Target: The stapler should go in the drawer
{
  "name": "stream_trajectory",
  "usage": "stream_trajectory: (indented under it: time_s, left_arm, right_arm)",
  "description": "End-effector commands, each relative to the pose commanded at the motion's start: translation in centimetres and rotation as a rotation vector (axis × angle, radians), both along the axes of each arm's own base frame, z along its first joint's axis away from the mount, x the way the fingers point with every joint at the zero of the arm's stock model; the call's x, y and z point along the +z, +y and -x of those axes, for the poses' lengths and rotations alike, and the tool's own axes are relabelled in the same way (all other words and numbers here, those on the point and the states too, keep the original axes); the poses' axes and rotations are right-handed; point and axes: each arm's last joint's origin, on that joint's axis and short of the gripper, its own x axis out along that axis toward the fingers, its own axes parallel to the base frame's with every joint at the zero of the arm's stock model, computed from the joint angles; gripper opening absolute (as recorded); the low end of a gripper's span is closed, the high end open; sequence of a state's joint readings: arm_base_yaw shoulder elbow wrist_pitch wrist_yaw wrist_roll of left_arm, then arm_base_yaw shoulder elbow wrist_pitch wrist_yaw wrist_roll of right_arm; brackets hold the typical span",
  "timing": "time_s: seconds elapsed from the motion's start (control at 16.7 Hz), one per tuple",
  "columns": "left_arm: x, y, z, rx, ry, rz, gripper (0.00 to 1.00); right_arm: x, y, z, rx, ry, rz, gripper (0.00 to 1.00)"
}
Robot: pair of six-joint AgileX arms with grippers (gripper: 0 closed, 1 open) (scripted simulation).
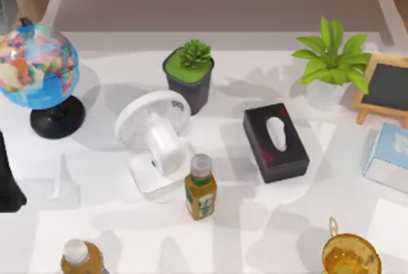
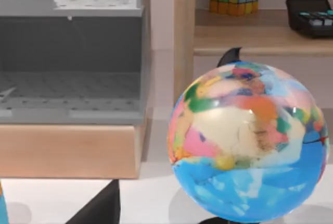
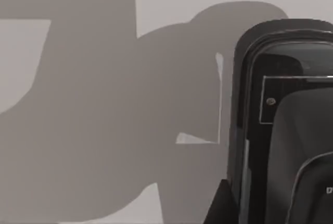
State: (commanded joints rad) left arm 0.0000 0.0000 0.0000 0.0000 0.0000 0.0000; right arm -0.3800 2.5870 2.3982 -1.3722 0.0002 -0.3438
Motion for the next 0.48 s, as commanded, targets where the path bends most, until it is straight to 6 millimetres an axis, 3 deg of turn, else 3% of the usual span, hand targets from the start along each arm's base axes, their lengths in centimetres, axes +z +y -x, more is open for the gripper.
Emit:
stream_trajectory:
  time_s: [0.48]
  left_arm:
    - [0.00, 0.00, 0.00, 0.000, 0.000, 0.000, 1.00]
  right_arm:
    - [0.00, 0.00, 0.00, 0.000, 0.000, 0.000, 0.83]
